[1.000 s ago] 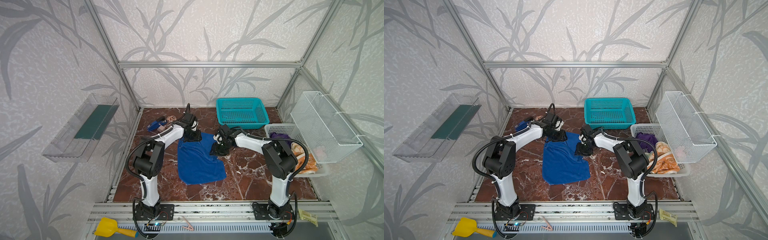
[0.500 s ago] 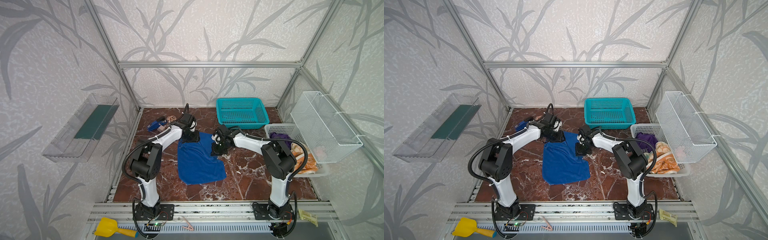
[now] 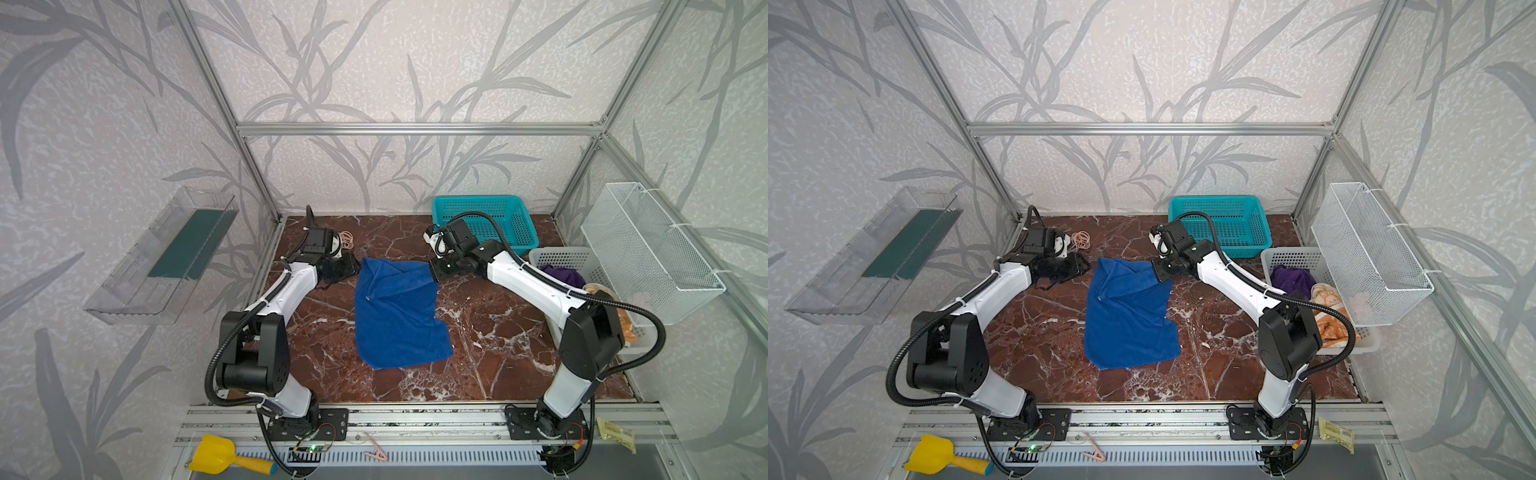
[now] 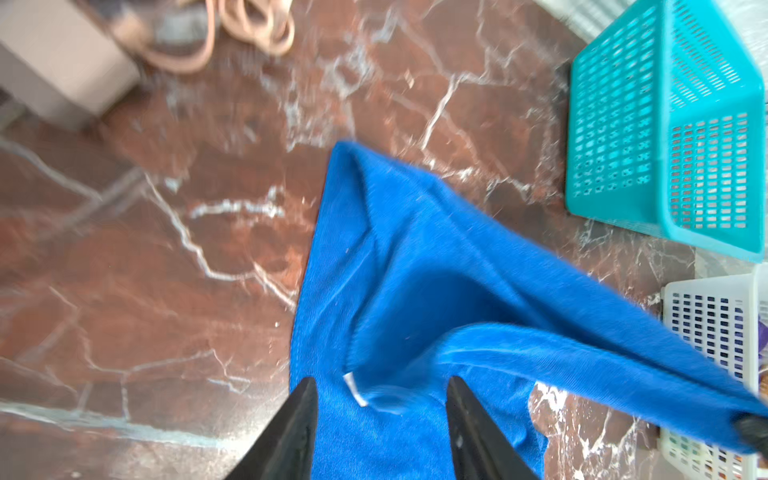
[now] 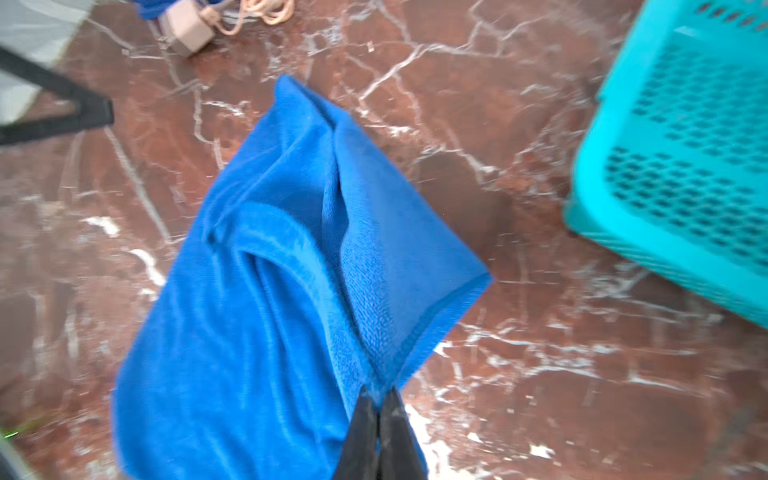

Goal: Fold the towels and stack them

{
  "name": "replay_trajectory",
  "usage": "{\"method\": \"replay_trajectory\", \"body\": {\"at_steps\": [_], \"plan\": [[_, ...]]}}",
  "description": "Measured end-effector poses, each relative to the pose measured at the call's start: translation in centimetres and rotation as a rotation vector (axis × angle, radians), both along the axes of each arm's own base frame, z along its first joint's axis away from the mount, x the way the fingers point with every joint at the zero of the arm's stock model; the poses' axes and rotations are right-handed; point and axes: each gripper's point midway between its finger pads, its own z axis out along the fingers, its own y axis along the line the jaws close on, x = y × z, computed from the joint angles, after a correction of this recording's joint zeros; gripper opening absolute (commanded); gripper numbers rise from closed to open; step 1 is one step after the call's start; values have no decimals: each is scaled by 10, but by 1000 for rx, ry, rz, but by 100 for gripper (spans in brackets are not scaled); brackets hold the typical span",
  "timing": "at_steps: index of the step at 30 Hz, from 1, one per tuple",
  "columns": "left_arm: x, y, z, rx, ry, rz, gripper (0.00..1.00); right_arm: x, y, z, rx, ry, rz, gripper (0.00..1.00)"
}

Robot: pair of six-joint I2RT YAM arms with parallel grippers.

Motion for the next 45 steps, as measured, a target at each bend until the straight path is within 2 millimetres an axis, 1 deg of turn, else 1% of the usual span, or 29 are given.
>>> {"method": "replay_trajectory", "body": {"at_steps": [2,4,8,13,20,24,27,32,35,37,39,43,45], "plan": [[-11,-2,-16,-32,44,0,51,3,-9,-5,-41,-17,-16,0],[-19,-5,-26,-54,65,-4,51,5,-16,-9,-66,-20,-32,0],[-25,-11,-37,-82,72,-18,51,11,-28,-13,-87,-25,-63,0],[-29,-21,-49,-114,90,-24,47,12,-32,-20,-93,-14,-73,0],[-31,-45,-73,-182,166,17,42,11,-31,-38,-105,28,-72,0],[-31,-59,-78,-224,189,52,39,9,-31,-46,-112,46,-70,0],[-31,-65,-79,-248,200,75,39,9,-31,-46,-108,49,-68,0],[-26,-66,-76,-276,195,114,39,9,-30,-48,-108,53,-66,0],[-23,-66,-78,-287,202,134,39,8,-29,-49,-105,58,-63,0],[-22,-66,-82,-293,212,145,35,8,-29,-50,-104,60,-62,0],[-22,-66,-86,-298,223,155,30,7,-29,-52,-103,64,-60,1],[-22,-66,-87,-304,231,168,10,5,-29,-55,-103,71,-58,2],[-22,-66,-88,-302,234,167,4,5,-29,-56,-105,72,-58,3]]}}
